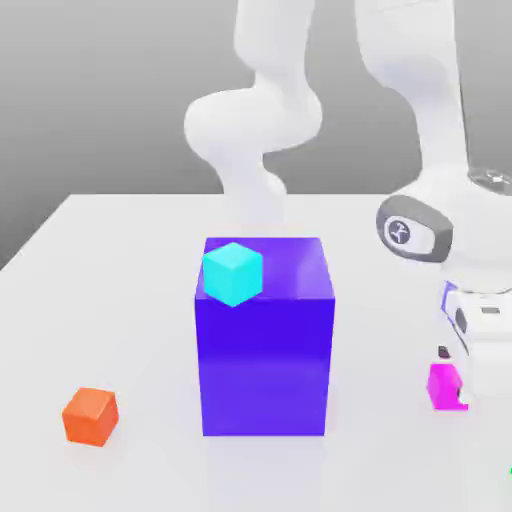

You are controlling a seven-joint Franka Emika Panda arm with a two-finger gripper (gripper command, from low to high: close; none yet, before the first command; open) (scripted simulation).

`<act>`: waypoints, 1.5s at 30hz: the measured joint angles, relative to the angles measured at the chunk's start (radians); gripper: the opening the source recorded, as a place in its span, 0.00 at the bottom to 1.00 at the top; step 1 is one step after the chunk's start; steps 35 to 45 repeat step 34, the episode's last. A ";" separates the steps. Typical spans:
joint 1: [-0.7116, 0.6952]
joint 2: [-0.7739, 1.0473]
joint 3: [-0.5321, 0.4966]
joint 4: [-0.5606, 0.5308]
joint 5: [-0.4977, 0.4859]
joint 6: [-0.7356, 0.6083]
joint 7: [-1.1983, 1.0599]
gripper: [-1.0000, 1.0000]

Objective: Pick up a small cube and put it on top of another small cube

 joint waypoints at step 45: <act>-0.063 0.125 -0.002 0.503 0.092 -0.379 -0.036 1.00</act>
